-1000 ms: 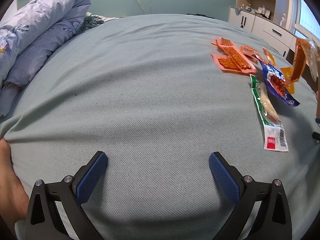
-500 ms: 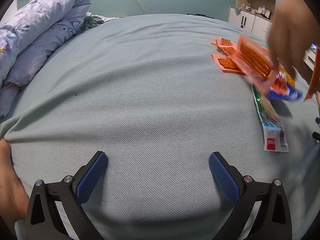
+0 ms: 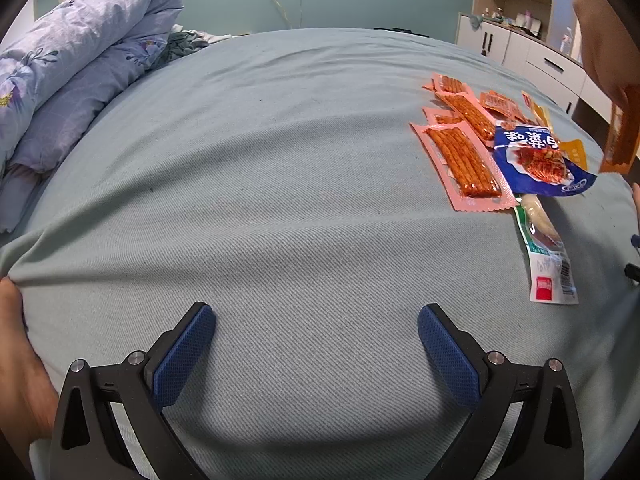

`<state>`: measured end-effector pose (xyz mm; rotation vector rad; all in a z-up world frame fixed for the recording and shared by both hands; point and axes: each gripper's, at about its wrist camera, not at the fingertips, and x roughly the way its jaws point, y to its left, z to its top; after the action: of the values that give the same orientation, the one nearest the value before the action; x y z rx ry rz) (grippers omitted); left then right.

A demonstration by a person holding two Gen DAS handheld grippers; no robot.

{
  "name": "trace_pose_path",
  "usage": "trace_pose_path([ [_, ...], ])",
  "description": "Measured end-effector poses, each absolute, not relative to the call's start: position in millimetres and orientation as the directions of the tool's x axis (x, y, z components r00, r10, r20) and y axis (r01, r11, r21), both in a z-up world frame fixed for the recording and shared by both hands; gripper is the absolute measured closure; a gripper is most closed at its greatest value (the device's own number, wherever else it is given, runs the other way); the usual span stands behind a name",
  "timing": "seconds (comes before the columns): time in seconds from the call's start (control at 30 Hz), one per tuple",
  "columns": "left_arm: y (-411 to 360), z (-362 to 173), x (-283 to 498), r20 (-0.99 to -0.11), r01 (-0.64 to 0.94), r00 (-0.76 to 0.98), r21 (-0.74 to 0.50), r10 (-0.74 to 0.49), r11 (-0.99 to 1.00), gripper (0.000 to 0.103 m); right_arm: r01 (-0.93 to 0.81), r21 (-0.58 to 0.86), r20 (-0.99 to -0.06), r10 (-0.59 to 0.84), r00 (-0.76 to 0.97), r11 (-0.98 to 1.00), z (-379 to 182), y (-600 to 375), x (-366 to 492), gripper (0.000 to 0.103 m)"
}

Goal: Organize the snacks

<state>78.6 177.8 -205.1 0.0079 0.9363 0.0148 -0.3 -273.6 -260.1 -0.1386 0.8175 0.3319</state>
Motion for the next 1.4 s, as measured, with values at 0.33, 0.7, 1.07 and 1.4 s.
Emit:
trace_pose_path([
  [0.33,177.8,-205.2,78.6,-0.805,-0.009,0.593,0.013,0.016,1.0,0.0,-0.343,0.006,-0.735,0.237,0.635,0.939,-259.9,-273.7,-0.3,0.0],
  [0.7,177.8,-205.2,78.6,-0.805,-0.009,0.593,0.013,0.016,1.0,0.0,-0.343,0.007,-0.735,0.237,0.635,0.939,-259.8,-273.9,-0.1,0.0],
  [1.07,177.9,-204.9,78.9,-0.805,-0.01,0.593,0.013,0.016,1.0,0.0,-0.343,0.016,-0.734,0.244,0.634,0.939,-258.6,-273.0,0.8,0.0],
  [1.4,180.6,-204.8,79.2,-0.804,-0.007,0.594,-0.007,-0.001,1.0,0.0,-0.344,0.019,-0.733,0.247,0.634,0.939,-258.0,-273.4,-0.3,0.0],
])
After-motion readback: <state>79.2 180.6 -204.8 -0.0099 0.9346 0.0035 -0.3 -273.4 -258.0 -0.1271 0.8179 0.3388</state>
